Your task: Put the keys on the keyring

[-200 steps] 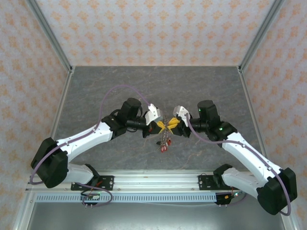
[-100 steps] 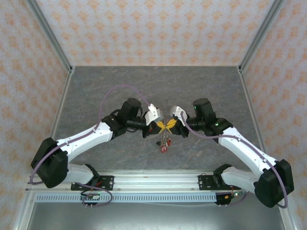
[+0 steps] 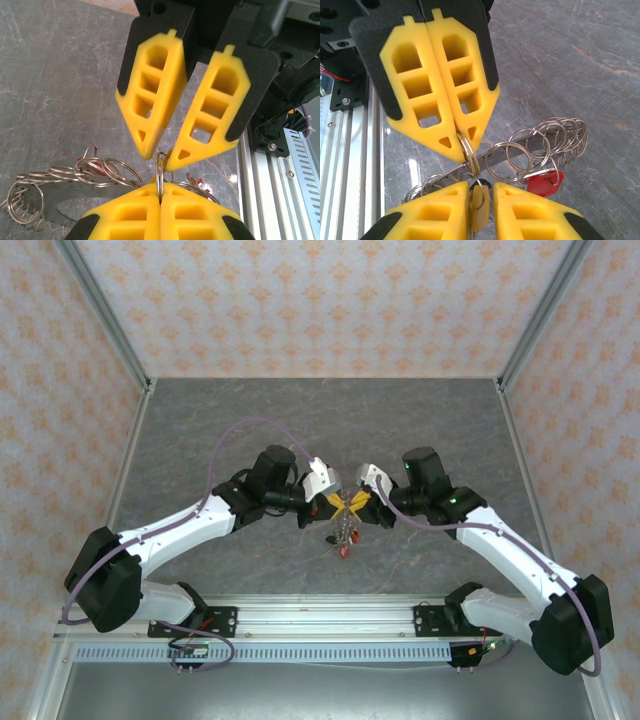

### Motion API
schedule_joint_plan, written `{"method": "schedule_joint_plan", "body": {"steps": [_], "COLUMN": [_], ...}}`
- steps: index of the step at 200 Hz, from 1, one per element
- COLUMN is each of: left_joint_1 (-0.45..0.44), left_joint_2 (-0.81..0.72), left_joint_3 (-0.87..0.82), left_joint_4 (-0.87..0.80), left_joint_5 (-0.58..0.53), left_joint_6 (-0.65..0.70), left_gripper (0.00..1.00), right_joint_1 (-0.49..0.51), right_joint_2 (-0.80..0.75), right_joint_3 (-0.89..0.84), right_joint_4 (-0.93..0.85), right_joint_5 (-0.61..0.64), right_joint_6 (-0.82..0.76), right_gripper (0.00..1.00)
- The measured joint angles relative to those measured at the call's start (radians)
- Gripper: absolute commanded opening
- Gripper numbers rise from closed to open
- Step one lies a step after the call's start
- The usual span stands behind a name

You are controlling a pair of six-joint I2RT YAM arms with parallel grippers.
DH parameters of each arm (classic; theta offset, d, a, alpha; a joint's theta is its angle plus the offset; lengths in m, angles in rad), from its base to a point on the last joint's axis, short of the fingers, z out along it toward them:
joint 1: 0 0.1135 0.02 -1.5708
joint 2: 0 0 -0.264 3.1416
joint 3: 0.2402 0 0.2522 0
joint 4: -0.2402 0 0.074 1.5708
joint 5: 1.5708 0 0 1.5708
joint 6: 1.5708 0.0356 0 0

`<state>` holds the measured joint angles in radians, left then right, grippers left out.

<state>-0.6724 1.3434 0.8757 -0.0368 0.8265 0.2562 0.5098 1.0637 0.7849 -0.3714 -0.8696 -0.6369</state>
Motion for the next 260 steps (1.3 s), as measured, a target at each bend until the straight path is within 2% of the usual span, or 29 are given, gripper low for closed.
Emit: {"method": "schedule_joint_plan", "body": {"steps": [45,109,213,234,260], "left_joint_1": [0.000,0.000,0.000,0.000,0.000], "left_joint_2": [0.000,0.000,0.000,0.000,0.000], "left_joint_3": [0.000,0.000,0.000,0.000,0.000], "left_joint_4": [0.000,0.000,-0.004,-0.014,-0.021], "left_joint_5": [0.000,-0.001,-0.005,-0.010,-0.018], "left_joint_6": [0.006,0.006,0.006,0.006,0.010], "left_gripper": [0.00,0.00,0.00,0.00,0.13], "right_joint_1": [0.000,0.000,0.004,0.005,0.005], "right_joint_2": [-0.077,-0.011,0.060,0.065,0.067], "right_joint_3": [0.001,0.006,0.016,0.016,0.020], "right_joint_4": [-0.030,0.006,0.047,0.046,0.042], "right_joint_5": [0.024,-0.019,-0.066,-0.066,-0.066], "right_joint_6": [0.007,0.007,-0.005,-0.011,-0.016], "right_gripper": [0.25,0.24,0.12,0.04,0.00]}}
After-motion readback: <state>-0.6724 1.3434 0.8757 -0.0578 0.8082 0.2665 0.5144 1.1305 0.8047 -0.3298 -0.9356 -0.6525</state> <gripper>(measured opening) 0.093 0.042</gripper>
